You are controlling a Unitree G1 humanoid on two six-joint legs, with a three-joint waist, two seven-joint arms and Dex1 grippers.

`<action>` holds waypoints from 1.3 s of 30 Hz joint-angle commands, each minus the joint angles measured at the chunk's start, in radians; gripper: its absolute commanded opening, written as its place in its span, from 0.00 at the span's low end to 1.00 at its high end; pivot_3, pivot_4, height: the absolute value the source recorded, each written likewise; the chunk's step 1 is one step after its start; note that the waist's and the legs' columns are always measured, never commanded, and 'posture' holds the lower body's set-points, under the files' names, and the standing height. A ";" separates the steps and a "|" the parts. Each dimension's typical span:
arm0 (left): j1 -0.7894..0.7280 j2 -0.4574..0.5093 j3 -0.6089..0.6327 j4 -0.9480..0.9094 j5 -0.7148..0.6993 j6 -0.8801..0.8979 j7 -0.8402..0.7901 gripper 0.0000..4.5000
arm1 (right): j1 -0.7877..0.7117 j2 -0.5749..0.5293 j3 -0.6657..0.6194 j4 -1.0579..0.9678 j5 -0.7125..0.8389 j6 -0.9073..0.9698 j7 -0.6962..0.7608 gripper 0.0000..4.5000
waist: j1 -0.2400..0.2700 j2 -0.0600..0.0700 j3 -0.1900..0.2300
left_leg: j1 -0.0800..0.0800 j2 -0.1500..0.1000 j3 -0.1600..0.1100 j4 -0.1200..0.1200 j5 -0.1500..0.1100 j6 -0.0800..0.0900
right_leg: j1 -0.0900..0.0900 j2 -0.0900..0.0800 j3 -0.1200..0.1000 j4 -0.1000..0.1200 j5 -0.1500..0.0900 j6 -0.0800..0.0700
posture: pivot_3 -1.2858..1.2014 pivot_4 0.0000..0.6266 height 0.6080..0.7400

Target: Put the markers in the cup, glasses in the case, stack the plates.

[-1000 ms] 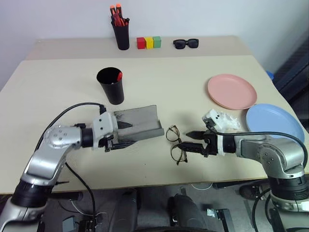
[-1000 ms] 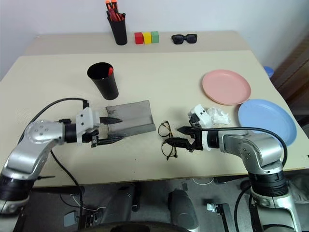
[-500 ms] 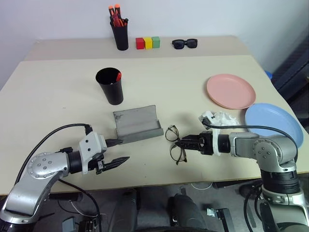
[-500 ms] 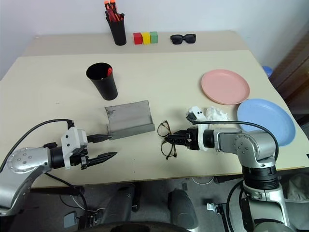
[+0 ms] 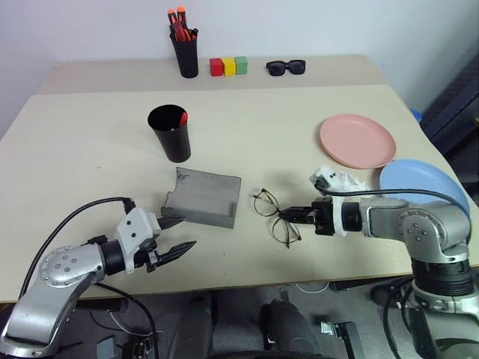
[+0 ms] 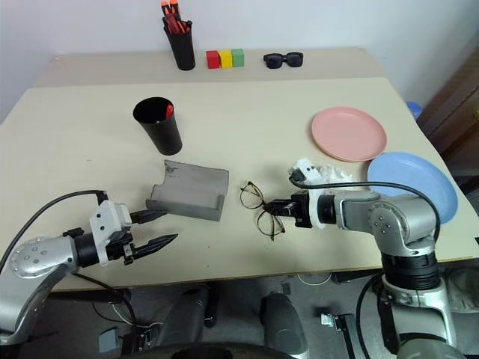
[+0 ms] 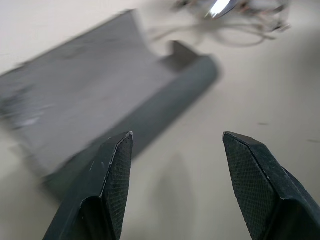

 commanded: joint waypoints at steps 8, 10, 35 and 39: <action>0.120 -0.041 0.172 0.073 -0.031 -0.117 0.015 0.65 | -0.339 0.157 0.269 0.022 -0.124 -0.181 0.010 0.02 | -0.009 0.000 -0.001 | 0.000 0.003 0.003 -0.002 0.000 0.000 | -0.003 0.002 0.002 0.000 0.001 -0.002 | 0.52 0.24 1.00; 0.151 -0.042 0.200 0.084 -0.039 -0.122 0.005 0.65 | -0.399 0.241 0.324 0.107 -0.173 -0.198 -0.021 0.02 | -0.008 0.000 -0.001 | 0.000 0.003 0.003 -0.003 0.000 0.000 | -0.003 0.001 0.002 0.000 0.001 -0.003 | 0.52 0.24 1.00; 0.252 -0.055 0.280 -0.040 -0.065 -0.074 0.042 0.65 | -0.456 0.375 0.574 0.347 -0.470 -0.412 0.191 0.77 | -0.033 0.000 -0.002 | -0.007 0.003 0.013 -0.007 -0.001 -0.001 | -0.016 -0.005 0.003 0.000 0.003 -0.006 | 0.52 0.24 1.00; 0.191 -0.045 0.254 -0.049 -0.066 -0.044 0.063 0.65 | -0.463 0.395 0.537 0.343 -0.474 -0.422 0.168 0.99 | -0.031 0.000 -0.002 | -0.007 0.003 0.014 -0.007 -0.001 -0.001 | -0.017 -0.005 0.003 0.001 0.003 -0.006 | 0.52 0.24 1.00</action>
